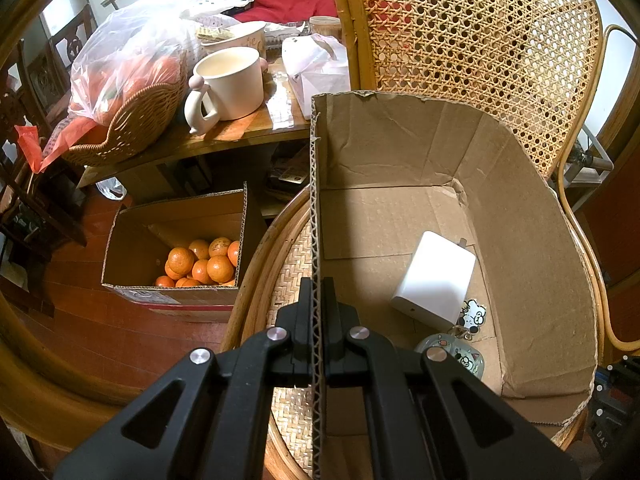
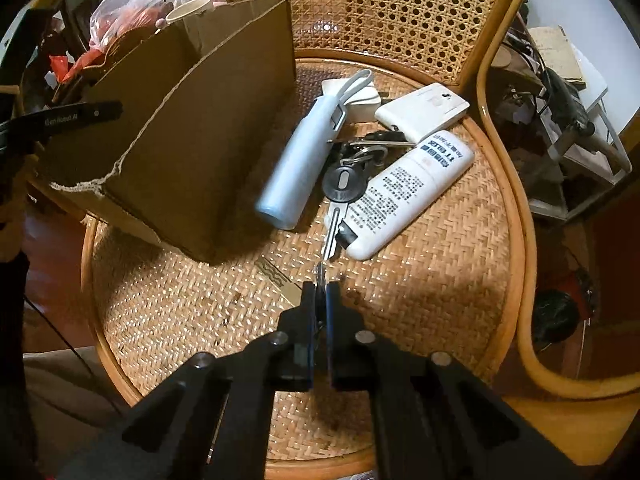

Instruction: Organize rigid objects

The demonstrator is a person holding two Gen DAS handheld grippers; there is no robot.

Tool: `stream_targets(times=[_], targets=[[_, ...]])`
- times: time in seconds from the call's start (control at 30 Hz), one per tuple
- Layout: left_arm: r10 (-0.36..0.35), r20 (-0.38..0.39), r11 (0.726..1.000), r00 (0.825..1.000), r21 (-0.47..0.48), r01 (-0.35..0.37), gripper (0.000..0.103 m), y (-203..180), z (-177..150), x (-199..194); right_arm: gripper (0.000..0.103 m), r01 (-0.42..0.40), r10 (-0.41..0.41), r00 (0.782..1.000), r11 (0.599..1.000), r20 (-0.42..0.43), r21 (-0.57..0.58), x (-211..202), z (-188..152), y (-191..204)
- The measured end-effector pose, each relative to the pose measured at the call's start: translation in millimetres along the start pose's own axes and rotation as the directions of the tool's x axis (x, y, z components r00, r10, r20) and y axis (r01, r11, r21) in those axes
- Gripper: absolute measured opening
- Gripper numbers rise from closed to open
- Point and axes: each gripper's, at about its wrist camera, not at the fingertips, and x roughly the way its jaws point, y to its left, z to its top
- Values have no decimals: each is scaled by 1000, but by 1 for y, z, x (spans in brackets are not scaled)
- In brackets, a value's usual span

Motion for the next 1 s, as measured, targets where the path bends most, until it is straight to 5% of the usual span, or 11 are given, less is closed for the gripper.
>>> stream_targets(times=[0.47,0.7,1.0], targets=[[-3,-1,1000,1000,-4,3,3,1,0,0,6,-50,49,998,998,29,43,-10,5,-10],[-3,-1,1000,1000,-4,3,3,1,0,1,6,-60,52,992,996,112,64,-26,10,-11],[4,-1,1000,1000,-7,-4,3,-1,0,0,6,-145,111,943,986,314,87,-68,20,-10]])
